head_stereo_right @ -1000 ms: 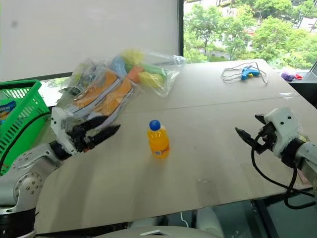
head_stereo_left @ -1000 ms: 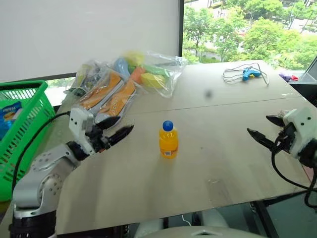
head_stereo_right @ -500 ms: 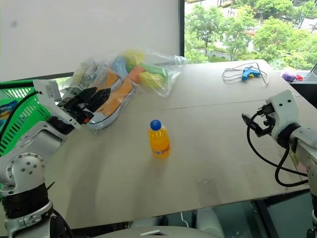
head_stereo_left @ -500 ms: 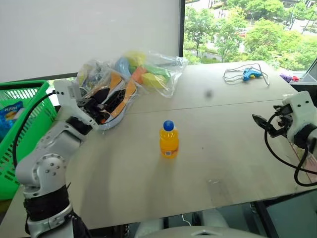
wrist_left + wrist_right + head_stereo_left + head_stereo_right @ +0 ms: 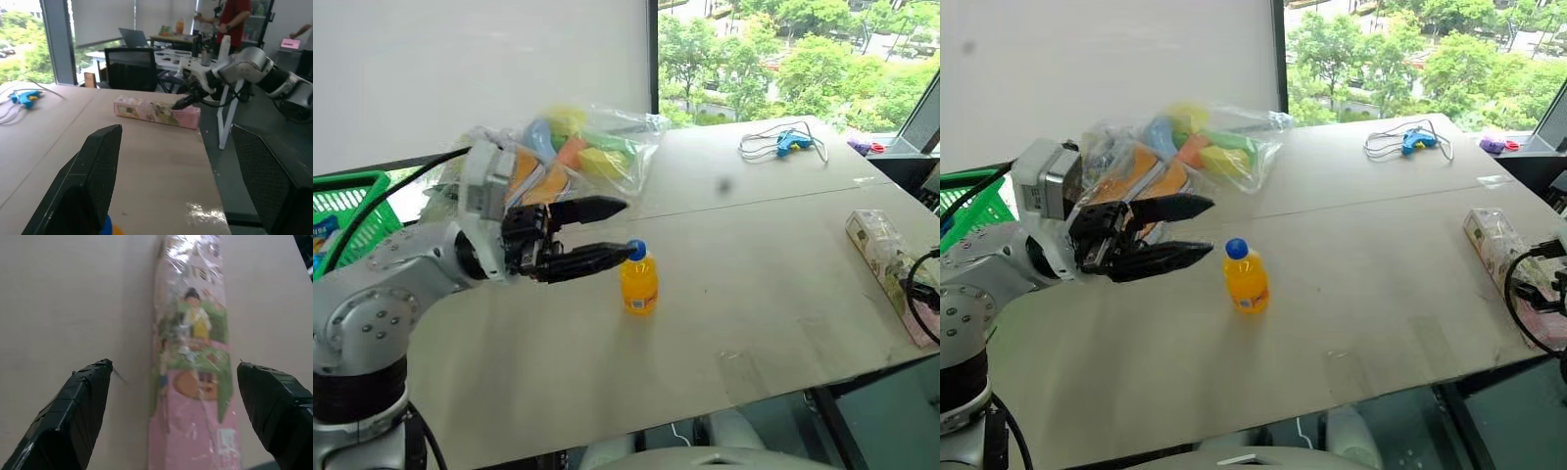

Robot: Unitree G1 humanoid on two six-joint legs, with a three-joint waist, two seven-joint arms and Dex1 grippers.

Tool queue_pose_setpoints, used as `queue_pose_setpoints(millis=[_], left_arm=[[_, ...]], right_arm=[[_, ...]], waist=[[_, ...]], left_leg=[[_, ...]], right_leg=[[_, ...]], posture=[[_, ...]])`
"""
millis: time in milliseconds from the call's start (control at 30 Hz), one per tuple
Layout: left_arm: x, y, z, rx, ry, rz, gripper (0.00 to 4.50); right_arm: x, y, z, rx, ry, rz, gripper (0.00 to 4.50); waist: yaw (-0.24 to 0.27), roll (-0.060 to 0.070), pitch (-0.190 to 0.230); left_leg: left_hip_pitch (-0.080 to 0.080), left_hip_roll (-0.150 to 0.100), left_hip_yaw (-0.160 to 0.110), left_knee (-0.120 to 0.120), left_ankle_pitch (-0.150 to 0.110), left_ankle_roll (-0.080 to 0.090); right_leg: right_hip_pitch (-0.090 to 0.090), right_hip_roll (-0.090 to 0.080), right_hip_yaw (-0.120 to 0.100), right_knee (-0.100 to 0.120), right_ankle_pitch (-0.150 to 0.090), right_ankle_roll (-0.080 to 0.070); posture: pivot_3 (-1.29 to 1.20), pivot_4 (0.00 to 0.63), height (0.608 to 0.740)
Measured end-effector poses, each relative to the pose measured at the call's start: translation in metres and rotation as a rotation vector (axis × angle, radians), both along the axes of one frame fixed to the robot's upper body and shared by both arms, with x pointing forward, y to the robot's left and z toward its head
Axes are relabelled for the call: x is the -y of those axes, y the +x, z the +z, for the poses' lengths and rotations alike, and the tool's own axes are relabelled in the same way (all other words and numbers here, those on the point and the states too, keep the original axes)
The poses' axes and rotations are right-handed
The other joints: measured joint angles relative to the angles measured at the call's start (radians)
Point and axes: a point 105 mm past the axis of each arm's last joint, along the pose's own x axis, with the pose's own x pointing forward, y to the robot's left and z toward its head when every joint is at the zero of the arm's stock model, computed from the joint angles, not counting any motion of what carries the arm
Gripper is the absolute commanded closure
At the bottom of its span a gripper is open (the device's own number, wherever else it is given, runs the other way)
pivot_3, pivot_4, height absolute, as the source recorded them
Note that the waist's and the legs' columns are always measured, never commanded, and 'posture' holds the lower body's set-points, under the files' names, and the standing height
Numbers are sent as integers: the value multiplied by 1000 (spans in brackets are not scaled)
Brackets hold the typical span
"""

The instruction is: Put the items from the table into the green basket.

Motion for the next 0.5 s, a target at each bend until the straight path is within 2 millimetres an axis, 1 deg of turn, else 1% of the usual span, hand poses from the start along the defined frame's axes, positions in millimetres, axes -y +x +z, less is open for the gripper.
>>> queue_pose_setpoints(millis=[100, 200, 267, 367, 433, 500], left_arm=[[1, -1, -11, -20, 24, -27, 796], [0, 0, -11, -13, 22, -20, 796], [-2, 0, -12, -10, 26, -11, 796], [-6, 3, -12, -4, 27, 12, 796], [-4, 6, -9, 8, 21, 28, 796], [-1, 5, -2, 28, 11, 23, 796]], right_arm=[[9, -5, -8, -41, 28, -47, 139], [11, -7, -16, -72, 61, -58, 139], [11, -6, -17, -79, 83, -63, 139], [10, -2, -15, -71, 102, -63, 139], [6, 1, -19, -88, 129, -54, 139], [6, 1, -25, -103, 157, -68, 139]], waist=[[-5, -1, 0], [-5, -1, 0], [-6, 0, 0], [-5, -1, 0], [-5, -1, 0], [-4, -1, 1]], left_leg=[[0, 2, 0, 0, -1, 2], [-1, 3, 1, 0, -2, 3], [-1, 4, 3, 0, -2, 4], [0, 5, 4, 0, -2, 4], [0, 5, 4, 0, -2, 4], [0, 4, 4, 1, -2, 4]], right_leg=[[-2, 2, 1, -1, 0, 0], [-2, 3, 4, -1, 0, 0], [-2, 5, 7, -1, 0, 0], [-2, 7, 8, -1, 0, 0], [-2, 8, 9, -1, 0, 0], [-2, 8, 10, -1, 0, 1]], posture=[[-98, 0, 740], [-91, 0, 740], [-92, 0, 740], [-84, 0, 740], [-79, 0, 740], [-77, 0, 740]])
